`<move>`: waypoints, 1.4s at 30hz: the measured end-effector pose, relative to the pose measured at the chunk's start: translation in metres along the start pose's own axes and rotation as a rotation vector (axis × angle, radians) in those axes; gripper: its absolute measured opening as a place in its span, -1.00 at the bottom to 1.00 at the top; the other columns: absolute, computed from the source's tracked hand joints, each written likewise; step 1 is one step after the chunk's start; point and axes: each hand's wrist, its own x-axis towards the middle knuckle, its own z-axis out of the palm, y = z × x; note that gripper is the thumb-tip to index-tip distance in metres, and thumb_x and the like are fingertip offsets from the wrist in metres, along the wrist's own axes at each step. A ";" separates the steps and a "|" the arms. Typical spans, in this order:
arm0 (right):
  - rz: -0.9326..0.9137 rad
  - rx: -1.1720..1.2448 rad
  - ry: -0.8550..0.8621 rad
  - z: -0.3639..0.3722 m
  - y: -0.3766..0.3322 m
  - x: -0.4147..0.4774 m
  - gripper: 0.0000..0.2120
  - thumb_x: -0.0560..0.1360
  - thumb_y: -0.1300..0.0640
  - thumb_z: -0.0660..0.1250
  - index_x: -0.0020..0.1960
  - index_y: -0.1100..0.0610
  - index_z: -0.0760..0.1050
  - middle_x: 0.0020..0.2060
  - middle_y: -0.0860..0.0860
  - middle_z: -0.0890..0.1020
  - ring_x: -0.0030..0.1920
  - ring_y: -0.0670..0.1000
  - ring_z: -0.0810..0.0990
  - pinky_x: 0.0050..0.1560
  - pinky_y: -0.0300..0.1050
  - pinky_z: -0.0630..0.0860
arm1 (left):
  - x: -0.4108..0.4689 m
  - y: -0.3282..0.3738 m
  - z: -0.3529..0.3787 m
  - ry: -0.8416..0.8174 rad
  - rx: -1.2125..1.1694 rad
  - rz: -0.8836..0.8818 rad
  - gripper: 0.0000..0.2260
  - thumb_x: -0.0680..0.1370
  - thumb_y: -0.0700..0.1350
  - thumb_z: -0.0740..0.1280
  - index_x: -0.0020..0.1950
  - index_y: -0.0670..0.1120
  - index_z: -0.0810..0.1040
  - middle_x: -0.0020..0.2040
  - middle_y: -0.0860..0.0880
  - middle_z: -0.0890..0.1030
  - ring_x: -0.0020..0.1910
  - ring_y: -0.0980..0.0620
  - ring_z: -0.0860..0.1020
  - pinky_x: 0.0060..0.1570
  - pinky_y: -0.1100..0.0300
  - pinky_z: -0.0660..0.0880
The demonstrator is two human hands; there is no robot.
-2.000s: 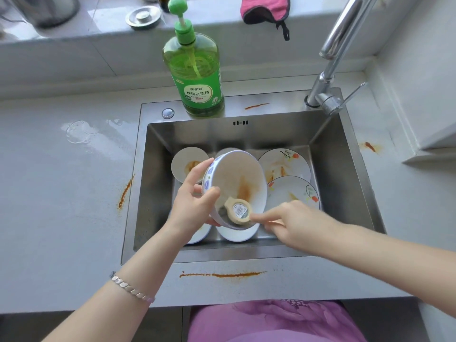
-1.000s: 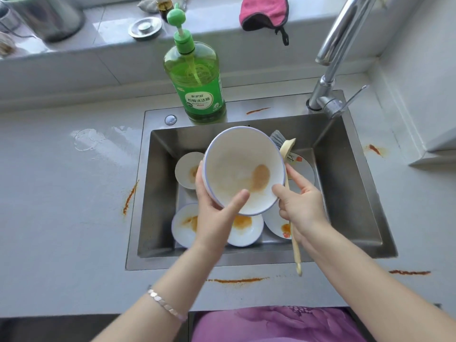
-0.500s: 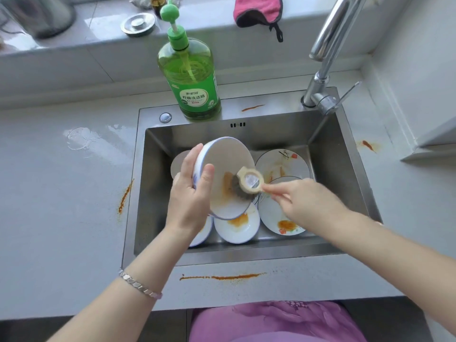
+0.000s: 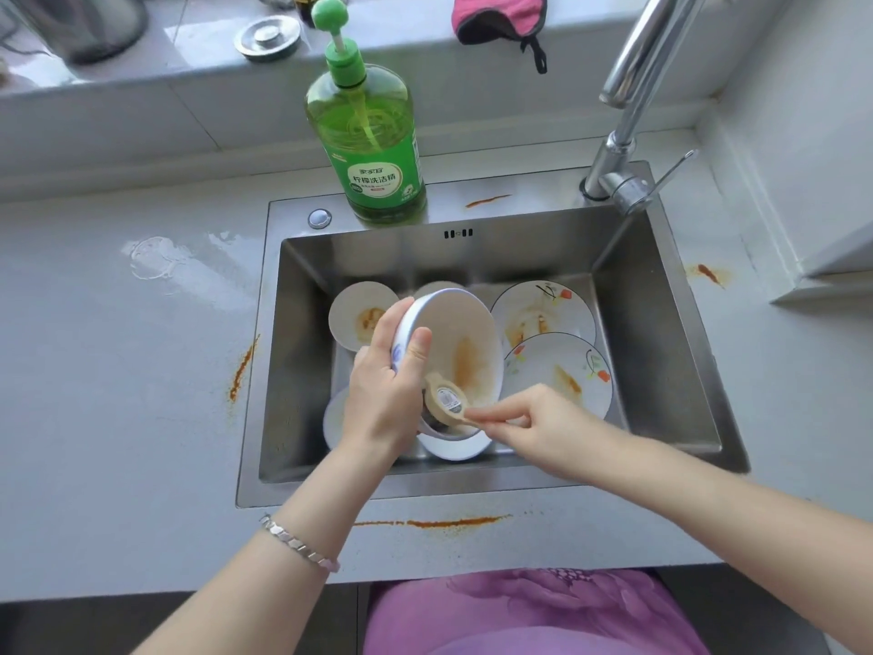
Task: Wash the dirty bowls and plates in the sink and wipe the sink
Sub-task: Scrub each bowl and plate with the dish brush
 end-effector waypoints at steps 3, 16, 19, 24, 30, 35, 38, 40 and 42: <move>0.013 -0.005 0.042 -0.019 0.007 -0.003 -0.74 0.59 0.15 0.20 0.24 0.03 0.52 -0.63 -0.36 0.45 -0.58 -0.36 0.39 -0.47 -0.51 0.31 | 0.002 -0.001 -0.009 -0.008 0.005 -0.003 -0.73 0.60 0.09 0.16 0.29 0.27 0.37 0.14 0.12 0.47 0.18 0.01 0.42 0.19 -0.01 0.44; 0.058 -0.214 0.206 -0.020 0.027 0.004 -0.74 0.56 0.06 0.22 0.18 -0.17 0.54 0.03 -0.16 0.66 -0.02 -0.17 0.60 0.01 -0.22 0.52 | 0.001 0.005 -0.005 -0.075 0.073 -0.050 -0.68 0.56 0.17 0.17 0.32 0.32 0.32 0.18 0.03 0.47 0.20 0.01 0.41 0.14 -0.14 0.48; -0.023 -0.226 0.126 0.000 0.022 -0.002 -0.72 0.57 0.09 0.21 0.21 -0.18 0.52 0.12 -0.17 0.62 0.04 -0.21 0.58 0.03 -0.27 0.48 | 0.002 0.010 -0.003 -0.077 0.052 -0.067 -0.70 0.56 0.19 0.16 0.29 0.34 0.33 0.16 0.06 0.48 0.19 0.00 0.42 0.03 -0.17 0.53; 0.026 -0.349 0.308 -0.020 0.033 0.003 -0.70 0.59 0.08 0.17 0.26 -0.19 0.47 -0.16 -0.07 0.66 -0.42 -0.12 0.39 -0.31 -0.16 0.38 | 0.001 0.009 -0.007 -0.081 -0.056 -0.141 -0.73 0.59 0.14 0.14 0.29 0.28 0.35 0.12 0.11 0.45 0.01 0.07 0.49 -0.39 0.02 0.61; 0.050 0.067 0.440 0.002 0.001 0.027 -0.70 0.59 0.10 0.17 0.27 -0.09 0.49 -0.06 0.02 0.66 -0.09 0.06 0.59 -0.13 -0.19 0.46 | -0.007 -0.002 0.010 -0.023 -0.278 -0.188 -0.68 0.58 0.19 0.12 0.32 0.23 0.34 0.24 0.15 0.44 0.23 0.02 0.45 0.11 -0.29 0.46; 0.251 1.106 0.052 0.004 -0.038 0.029 -0.75 0.62 0.12 0.11 0.23 -0.06 0.46 -0.47 0.00 0.28 -0.62 -0.16 0.13 -0.68 -0.40 0.04 | -0.001 -0.003 0.011 0.040 -0.308 -0.103 -0.58 0.52 0.29 0.09 0.32 0.18 0.34 0.27 0.12 0.46 0.29 0.03 0.42 0.26 -0.21 0.37; 0.250 1.226 -0.108 0.003 -0.042 0.018 -0.78 0.63 0.12 0.08 0.07 -0.10 0.48 -0.51 -0.03 0.25 -0.64 -0.19 0.11 -0.71 -0.43 0.02 | 0.006 0.003 0.006 0.071 -0.309 0.016 -0.66 0.62 0.10 0.05 0.35 0.05 0.33 0.19 0.08 0.50 0.16 0.18 0.48 0.20 0.27 0.41; 0.247 1.104 -0.124 0.007 -0.042 0.009 -0.78 0.62 0.12 0.10 0.02 -0.10 0.49 -0.50 -0.03 0.24 -0.63 -0.18 0.11 -0.71 -0.42 0.03 | 0.010 0.004 0.003 0.069 -0.333 0.029 -0.69 0.65 -0.01 0.02 0.37 -0.03 0.32 0.15 0.04 0.50 0.05 0.25 0.50 0.04 0.40 0.45; 0.269 1.120 -0.153 0.008 -0.042 0.005 -0.78 0.63 0.13 0.09 0.03 -0.09 0.49 -0.50 -0.03 0.24 -0.63 -0.18 0.11 -0.71 -0.43 0.03 | 0.011 0.004 0.002 0.062 -0.317 0.049 -0.66 0.64 0.04 0.04 0.37 -0.02 0.33 0.20 0.00 0.49 0.10 0.18 0.49 0.10 0.30 0.45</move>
